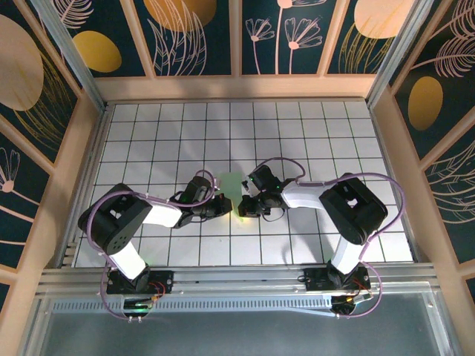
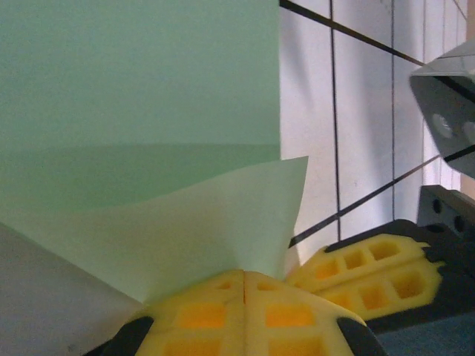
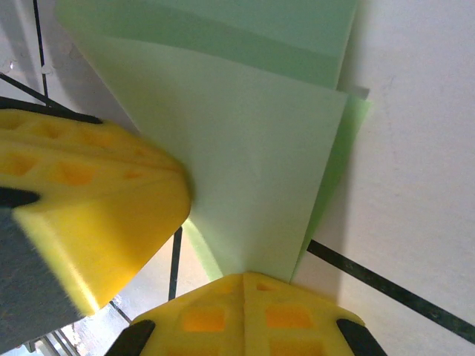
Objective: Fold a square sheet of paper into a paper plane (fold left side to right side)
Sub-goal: Third fold the triangle at the center of the table.
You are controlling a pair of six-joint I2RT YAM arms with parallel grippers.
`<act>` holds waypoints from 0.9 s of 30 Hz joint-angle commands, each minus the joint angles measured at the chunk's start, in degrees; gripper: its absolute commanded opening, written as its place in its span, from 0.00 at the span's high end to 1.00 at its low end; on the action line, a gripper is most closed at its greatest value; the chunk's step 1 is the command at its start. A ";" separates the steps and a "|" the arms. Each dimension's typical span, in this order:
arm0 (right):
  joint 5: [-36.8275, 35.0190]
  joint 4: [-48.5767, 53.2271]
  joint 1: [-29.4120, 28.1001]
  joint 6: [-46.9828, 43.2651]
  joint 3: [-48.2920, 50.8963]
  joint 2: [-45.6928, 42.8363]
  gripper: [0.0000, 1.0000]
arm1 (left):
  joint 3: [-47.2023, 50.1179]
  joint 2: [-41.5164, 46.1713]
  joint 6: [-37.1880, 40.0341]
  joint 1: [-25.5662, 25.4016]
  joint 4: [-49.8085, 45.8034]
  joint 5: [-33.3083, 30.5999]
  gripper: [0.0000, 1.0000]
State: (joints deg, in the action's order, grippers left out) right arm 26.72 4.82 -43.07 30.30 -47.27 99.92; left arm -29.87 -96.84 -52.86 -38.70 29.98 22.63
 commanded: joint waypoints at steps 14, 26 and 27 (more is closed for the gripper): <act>-11.43 9.51 -0.07 -3.28 0.95 3.68 1.00 | -3.20 -3.41 -1.86 -0.05 -6.18 -6.72 1.00; -11.87 10.20 0.39 -3.61 1.32 3.90 1.00 | -3.38 -4.50 -0.20 4.67 -5.96 -5.72 1.00; -11.87 10.19 0.37 -3.58 1.30 3.92 1.00 | -3.32 -4.48 0.15 5.21 -6.06 -5.67 1.00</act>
State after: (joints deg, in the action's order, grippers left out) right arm 24.86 6.52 -43.51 28.38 -48.16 99.92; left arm -32.95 -98.76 -54.74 -36.82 26.41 23.77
